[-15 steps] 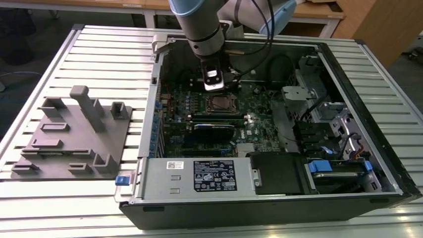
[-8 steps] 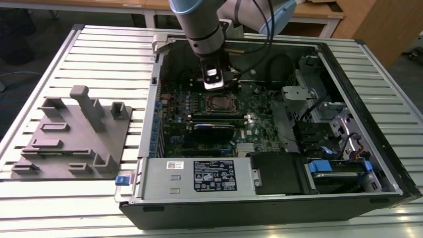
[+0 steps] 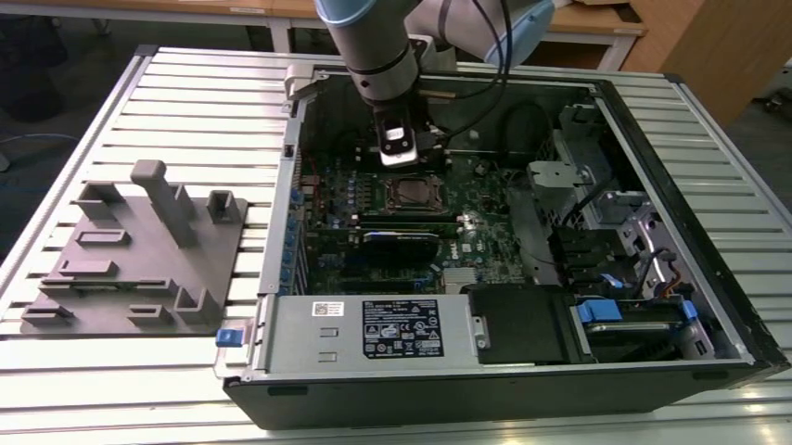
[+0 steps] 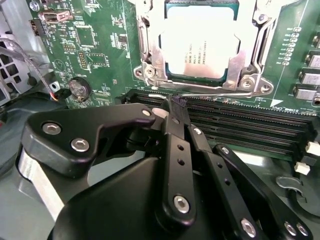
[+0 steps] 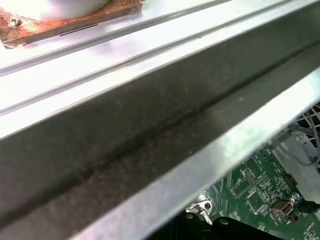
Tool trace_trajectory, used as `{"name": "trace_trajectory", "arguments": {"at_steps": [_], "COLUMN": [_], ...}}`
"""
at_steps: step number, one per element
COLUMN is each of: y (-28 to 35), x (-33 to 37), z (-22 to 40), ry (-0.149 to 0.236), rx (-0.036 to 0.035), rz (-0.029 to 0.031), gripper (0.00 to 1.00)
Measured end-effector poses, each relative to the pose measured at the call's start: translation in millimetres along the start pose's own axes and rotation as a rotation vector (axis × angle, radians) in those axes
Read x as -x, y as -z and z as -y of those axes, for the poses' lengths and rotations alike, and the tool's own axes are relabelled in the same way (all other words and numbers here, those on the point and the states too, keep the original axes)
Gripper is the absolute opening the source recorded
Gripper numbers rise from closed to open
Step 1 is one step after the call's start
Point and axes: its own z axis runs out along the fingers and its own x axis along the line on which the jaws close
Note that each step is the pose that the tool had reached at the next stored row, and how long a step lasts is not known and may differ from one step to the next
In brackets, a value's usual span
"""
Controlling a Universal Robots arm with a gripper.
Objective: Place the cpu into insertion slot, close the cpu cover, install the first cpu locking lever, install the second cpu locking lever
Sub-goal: 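Install the first cpu locking lever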
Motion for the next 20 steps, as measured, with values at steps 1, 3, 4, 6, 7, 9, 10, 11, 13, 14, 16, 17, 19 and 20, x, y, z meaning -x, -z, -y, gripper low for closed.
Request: {"name": "trace_trajectory", "arguments": {"at_steps": [1, 3, 4, 6, 7, 9, 10, 11, 13, 14, 16, 17, 19, 20], "y": [-0.2, -0.5, -0.5, -0.5, -0.6, -0.7, -1.0, -1.2, -1.7, -1.9, -1.9, -1.9, -2.2, -2.4], "x": [-0.1, -0.1, -0.1, -0.1, -0.1, -0.1, -0.2, -0.1, 0.0, 0.1, 0.3, 0.3, 0.3, 0.3], "z": [0.1, 0.2, 0.2, 0.2, 0.2, 0.3, 0.5, 0.7, 1.3, 1.4, 1.8, 2.0, 2.1, 2.2], "ry": [0.000, 0.000, 0.001, 0.001, 0.001, 0.001, 0.001, 0.001, 0.002, 0.003, 0.005, 0.006, 0.008, 0.009], "rx": [0.0007, 0.0009, 0.0004, 0.0001, 0.0001, 0.0001, 0.0001, -0.0005, -0.0023, -0.0037, -0.0083, -0.0111, -0.0165, -0.0186], "rz": [0.0011, 0.0019, 0.0023, 0.0027, 0.0028, 0.0030, 0.0033, 0.0035, 0.0045, 0.0054, 0.0076, 0.0093, 0.0128, 0.0139], "gripper": [0.11, 0.11, 0.11, 0.11, 0.11, 0.11, 0.11, 0.11, 0.11, 0.11, 0.11, 0.11, 0.11, 0.11]}}
